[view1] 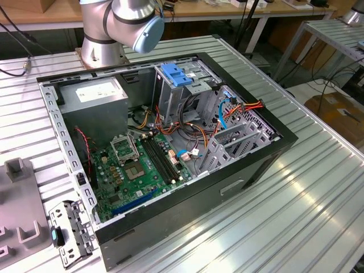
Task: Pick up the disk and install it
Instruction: 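Pick up the disk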
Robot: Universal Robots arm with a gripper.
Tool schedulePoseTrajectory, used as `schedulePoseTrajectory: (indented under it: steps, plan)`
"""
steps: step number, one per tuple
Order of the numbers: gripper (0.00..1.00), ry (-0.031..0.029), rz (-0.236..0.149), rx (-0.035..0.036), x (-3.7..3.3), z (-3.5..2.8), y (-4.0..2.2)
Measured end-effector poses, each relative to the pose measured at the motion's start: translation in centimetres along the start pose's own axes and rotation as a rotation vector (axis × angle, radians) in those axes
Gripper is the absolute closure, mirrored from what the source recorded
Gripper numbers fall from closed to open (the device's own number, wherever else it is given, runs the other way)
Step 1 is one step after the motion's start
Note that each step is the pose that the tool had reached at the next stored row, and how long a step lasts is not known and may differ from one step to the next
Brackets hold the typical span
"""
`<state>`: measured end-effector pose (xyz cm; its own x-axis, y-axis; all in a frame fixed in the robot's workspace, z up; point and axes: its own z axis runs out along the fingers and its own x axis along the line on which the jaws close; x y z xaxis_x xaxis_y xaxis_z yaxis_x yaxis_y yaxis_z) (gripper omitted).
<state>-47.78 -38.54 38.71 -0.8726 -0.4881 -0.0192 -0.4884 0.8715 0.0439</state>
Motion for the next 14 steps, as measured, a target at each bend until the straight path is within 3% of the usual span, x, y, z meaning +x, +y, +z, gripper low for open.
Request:
schedulePoseTrajectory:
  steps: [4, 9, 11, 14]
  plan:
    - [0.89, 0.0054, -0.122, -0.0023, 0.0, 0.0, 0.0]
    - [0.89, 0.0095, -0.214, -0.004, 0.0, 0.0, 0.0]
    - [0.89, 0.0104, -0.235, -0.0044, 0.0, -0.01, 0.0]
    - [0.89, 0.0105, -0.236, -0.0045, 0.0, 0.0, 0.0]
